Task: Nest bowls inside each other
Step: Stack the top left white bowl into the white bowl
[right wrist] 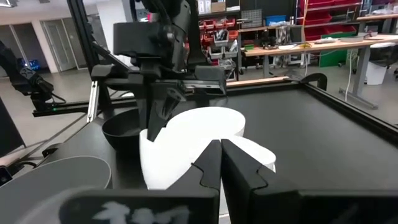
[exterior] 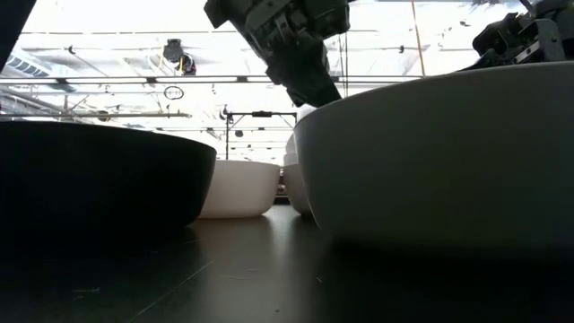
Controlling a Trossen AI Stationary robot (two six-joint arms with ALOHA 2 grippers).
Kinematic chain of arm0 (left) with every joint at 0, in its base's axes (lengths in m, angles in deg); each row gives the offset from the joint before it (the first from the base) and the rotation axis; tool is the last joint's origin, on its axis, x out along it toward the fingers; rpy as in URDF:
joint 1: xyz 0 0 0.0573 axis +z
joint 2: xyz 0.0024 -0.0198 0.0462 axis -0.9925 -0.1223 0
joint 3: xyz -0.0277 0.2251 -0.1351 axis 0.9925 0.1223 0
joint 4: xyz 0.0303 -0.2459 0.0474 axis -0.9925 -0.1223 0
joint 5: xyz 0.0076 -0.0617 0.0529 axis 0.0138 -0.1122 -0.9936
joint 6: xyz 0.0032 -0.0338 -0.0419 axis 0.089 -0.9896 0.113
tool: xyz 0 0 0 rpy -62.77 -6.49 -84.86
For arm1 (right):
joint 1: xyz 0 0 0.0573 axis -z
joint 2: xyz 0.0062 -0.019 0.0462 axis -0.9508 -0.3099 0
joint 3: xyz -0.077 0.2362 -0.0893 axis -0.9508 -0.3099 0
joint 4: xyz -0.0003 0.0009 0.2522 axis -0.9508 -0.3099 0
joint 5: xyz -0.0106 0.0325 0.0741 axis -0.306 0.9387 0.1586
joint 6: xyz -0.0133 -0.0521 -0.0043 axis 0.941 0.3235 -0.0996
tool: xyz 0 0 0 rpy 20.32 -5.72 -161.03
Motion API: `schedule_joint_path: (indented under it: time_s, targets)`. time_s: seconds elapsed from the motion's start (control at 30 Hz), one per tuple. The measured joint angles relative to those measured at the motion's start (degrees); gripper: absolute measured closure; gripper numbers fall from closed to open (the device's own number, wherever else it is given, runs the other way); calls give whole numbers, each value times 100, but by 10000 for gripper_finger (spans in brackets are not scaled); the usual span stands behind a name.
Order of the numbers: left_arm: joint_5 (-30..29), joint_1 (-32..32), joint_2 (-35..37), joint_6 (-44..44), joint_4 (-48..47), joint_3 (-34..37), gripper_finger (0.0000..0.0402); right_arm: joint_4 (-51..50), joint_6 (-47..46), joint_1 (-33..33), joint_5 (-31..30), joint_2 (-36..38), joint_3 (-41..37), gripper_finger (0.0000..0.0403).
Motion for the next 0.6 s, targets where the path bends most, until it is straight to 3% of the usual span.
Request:
schedule_joint_path:
  time_s: [0.2, 0.43, 0.6]
  targets:
    - [-205, -94, 0, -28, -316, -2, 401, -11, 20, 0, 0, 1, 0, 403]
    - [-958, -162, 2, -104, -778, -2, 401, -11, 14, 0, 2, 0, -1, 403]
    - [-1010, -173, 2, -95, -1066, -2, 401, -11, 2, 0, 0, 2, -1, 403]
